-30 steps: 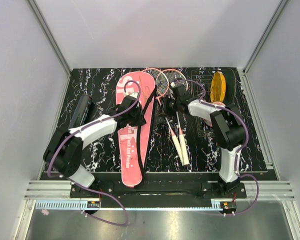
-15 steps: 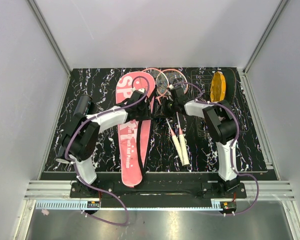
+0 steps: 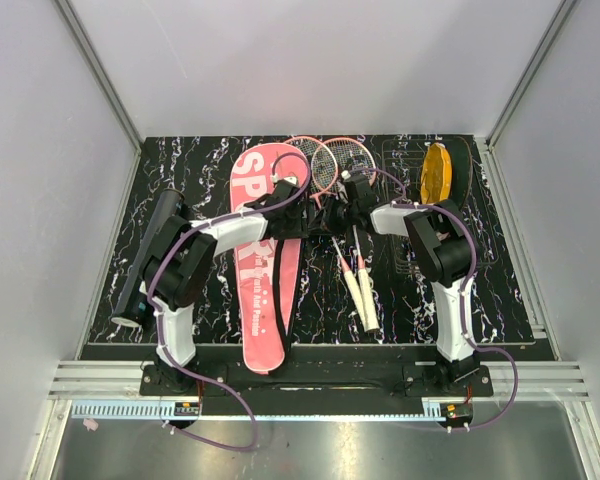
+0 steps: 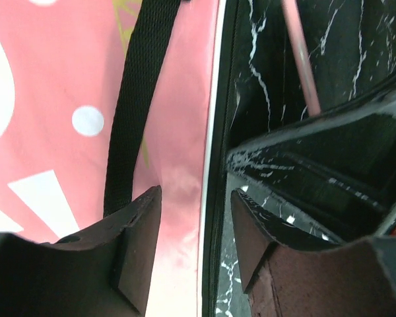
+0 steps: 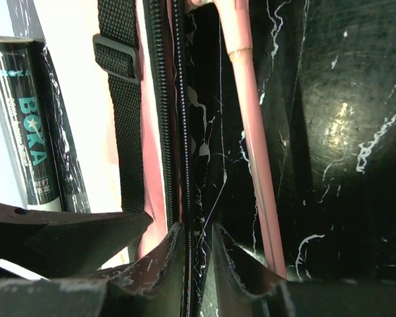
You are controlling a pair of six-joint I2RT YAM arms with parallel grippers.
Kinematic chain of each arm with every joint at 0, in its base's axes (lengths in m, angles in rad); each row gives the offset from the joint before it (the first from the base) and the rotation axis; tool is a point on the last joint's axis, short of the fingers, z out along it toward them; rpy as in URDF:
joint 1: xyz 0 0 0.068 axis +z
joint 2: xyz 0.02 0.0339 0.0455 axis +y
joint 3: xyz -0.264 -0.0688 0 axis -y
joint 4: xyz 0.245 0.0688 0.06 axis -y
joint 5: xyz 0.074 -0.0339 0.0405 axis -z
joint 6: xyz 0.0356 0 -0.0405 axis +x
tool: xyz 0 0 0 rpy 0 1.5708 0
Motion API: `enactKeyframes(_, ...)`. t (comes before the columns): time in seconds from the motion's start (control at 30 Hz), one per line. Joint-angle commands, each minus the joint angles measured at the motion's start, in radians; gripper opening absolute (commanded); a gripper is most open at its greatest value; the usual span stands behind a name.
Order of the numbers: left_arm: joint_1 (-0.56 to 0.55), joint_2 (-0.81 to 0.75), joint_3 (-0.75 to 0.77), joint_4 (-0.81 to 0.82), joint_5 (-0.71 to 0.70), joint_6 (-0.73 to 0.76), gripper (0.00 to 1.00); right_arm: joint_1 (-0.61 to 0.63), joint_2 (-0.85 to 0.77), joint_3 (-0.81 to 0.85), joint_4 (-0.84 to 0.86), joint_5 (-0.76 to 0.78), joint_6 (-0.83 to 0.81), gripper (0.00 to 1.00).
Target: Pack up the badminton gear
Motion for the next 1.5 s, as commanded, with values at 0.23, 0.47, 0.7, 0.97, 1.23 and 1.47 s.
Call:
enactKeyframes(0.23, -0.066, 0.117, 0.176, -0.137, -0.252, 0.052, 0.41, -0.022, -0.054, -0.065, 0.017, 0.014, 0.027, 0.29)
enactKeyframes(0.47, -0.082, 0.16, 0.228, -0.191, -0.277, 0.067, 0.19, -0.02, -0.059, -0.074, 0.007, -0.001, 0.001, 0.31)
enactKeyframes(0.7, -0.059, 0.029, 0.181, -0.185, -0.148, 0.046, 0.0, -0.02, -0.074, -0.093, 0.052, -0.104, -0.024, 0.51)
enactKeyframes(0.97, -0.054, -0.071, 0.121, -0.174, -0.156, 0.014, 0.0, -0.019, -0.054, -0.114, 0.105, -0.147, 0.029, 0.47)
enactKeyframes(1.23, -0.055, -0.11, 0.122, -0.182, -0.157, 0.011, 0.0, -0.02, -0.082, -0.218, 0.325, -0.221, 0.119, 0.51)
enactKeyframes(1.47, -0.054, -0.166, 0.119, -0.205, -0.151, 0.011, 0.0, 0.003, -0.039, -0.217, 0.391, -0.25, 0.177, 0.52)
